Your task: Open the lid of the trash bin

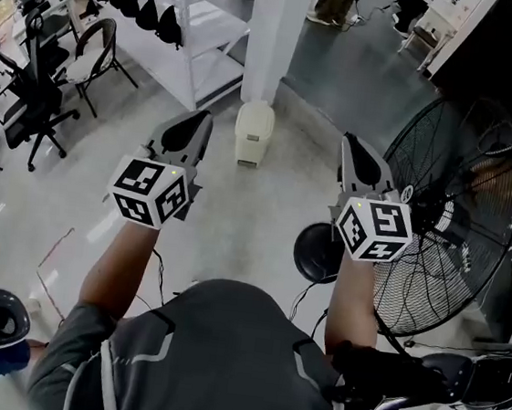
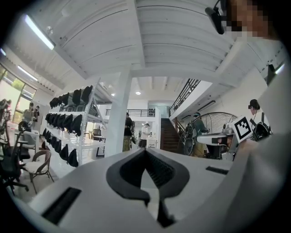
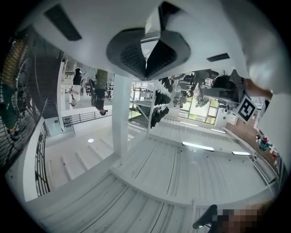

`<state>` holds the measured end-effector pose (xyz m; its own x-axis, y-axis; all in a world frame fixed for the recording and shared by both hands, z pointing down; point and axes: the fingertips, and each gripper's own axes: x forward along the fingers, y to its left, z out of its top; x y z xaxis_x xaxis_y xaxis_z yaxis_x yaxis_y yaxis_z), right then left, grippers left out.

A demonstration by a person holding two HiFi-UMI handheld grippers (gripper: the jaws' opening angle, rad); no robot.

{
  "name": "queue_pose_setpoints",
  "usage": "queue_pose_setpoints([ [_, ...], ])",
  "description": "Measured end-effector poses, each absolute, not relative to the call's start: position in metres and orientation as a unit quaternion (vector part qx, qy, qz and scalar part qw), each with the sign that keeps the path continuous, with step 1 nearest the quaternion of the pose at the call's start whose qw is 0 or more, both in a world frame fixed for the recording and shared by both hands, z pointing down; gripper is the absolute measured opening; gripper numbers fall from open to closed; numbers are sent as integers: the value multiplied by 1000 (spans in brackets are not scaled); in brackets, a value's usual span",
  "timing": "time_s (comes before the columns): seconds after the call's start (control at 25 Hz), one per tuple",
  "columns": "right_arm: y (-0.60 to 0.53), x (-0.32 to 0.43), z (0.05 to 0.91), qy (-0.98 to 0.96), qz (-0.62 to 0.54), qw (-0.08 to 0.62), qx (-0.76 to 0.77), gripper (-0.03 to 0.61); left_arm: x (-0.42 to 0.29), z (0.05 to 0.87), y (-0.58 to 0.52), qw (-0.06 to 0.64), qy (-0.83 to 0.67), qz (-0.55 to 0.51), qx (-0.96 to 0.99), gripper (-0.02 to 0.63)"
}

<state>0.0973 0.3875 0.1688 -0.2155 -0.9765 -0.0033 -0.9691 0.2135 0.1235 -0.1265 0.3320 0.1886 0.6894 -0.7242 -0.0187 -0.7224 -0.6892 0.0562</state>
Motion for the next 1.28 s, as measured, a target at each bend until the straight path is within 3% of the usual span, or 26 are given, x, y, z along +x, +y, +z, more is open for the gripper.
queue_pose_setpoints([
  [0.8,368,40,175,-752,-49,36,656,26,-199,212,307,34,-376,-18,926,8],
  [1.28,266,45,188,-788,-51,39,612,26,-193,224,229,41,-421,-16,906,8],
])
